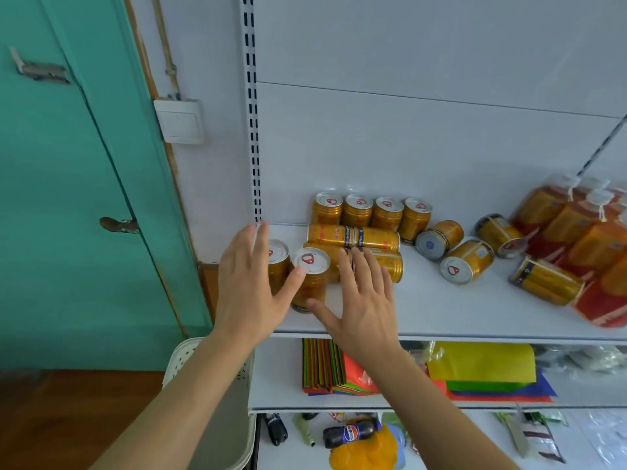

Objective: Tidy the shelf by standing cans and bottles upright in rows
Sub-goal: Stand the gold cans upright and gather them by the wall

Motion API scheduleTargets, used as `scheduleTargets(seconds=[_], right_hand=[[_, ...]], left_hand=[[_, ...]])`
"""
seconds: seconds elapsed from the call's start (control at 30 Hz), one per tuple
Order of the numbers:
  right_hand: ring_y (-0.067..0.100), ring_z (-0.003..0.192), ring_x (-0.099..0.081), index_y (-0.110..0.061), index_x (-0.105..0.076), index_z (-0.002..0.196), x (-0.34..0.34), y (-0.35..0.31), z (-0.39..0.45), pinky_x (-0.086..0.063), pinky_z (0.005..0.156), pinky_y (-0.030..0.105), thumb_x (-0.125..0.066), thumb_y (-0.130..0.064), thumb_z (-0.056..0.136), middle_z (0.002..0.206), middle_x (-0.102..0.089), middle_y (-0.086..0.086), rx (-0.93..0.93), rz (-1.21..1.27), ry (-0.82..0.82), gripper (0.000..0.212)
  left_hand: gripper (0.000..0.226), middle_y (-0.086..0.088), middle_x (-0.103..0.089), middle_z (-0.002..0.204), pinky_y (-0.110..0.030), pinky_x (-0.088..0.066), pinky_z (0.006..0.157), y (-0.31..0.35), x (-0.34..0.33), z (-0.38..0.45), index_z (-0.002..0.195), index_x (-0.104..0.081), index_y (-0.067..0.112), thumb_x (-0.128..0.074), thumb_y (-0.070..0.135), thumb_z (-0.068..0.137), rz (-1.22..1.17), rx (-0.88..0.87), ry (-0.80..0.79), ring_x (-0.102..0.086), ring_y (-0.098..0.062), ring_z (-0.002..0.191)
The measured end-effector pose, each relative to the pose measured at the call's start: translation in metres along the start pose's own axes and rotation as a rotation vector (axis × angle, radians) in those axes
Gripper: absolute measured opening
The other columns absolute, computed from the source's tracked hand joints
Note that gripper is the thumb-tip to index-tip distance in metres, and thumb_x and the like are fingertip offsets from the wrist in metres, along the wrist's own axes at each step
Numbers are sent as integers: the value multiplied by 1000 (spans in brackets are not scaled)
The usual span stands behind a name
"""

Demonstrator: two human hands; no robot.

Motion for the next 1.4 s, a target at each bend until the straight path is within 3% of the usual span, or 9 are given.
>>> scheduleTargets(seconds=[0.33, 0.63, 0.83, 0.97, 1.1, 1.23, 1.4], right_hand=[[38, 162, -19, -13, -38, 164, 57, 96, -45, -23, 128, 60, -28, -77, 104, 171, -32, 18, -82, -93, 16, 89], [36, 162, -21, -15, -45, 161, 140, 277, -114, -26, 127, 59, -38, -77, 103, 169, -37, 16, -169, -201, 60, 85], [37, 162, -18, -16, -39, 164, 178, 400, -162, -24, 127, 61, -33, -80, 101, 171, -32, 16, -308, -244, 26, 89], [35, 164, -13, -16, -36, 164, 196, 468, -178, -21, 129, 58, -21, -82, 101, 173, -28, 15, -404, -267, 11, 92], [34, 164, -9, -18, -32, 166, 201, 525, -184, -17, 131, 56, -30, -79, 100, 174, -25, 14, -465, -287, -3, 90], [31, 165, -2, -24, -21, 169, 204, 575, -178, -13, 132, 54, -36, -78, 98, 177, -17, 9, -491, -300, -50, 90], [30, 165, -3, -27, -21, 169, 208, 622, -146, -12, 132, 52, -37, -78, 97, 177, -17, 6, -486, -294, -44, 89]], left_hand=[[82, -9, -21, 174, -56, -18, 129, 136, -53, -20, 167, -22, 19, -40, 67, 103, 64, -282, -97, -11, -26, 163], [78, -8, -30, 171, -52, -22, 128, 312, -152, -50, 165, -30, 19, -41, 67, 104, -40, -384, -169, -22, -28, 160], [77, -5, -28, 172, -47, -21, 130, 421, -210, -74, 165, -29, 21, -40, 67, 104, -130, -452, -241, -22, -25, 159], [76, -4, -29, 171, -44, -24, 129, 489, -249, -77, 165, -29, 21, -39, 66, 105, -194, -552, -300, -22, -23, 160], [73, -2, -28, 171, -41, -22, 130, 543, -293, -75, 165, -29, 22, -42, 62, 106, -252, -632, -343, -16, -19, 161], [74, -5, -26, 172, -44, -20, 130, 581, -335, -56, 166, -25, 21, -42, 59, 106, -246, -633, -355, -14, -23, 161], [82, -9, -8, 177, -47, -8, 132, 607, -379, -14, 169, -4, 23, -40, 59, 105, -125, -525, -383, 2, -28, 163]])
Point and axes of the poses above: each hand's wrist, its own z-axis towards the middle knuckle, its own x-axis out of the back of the hand, y = z × x, the point moved 8 cm from there along z, towards the middle knuckle
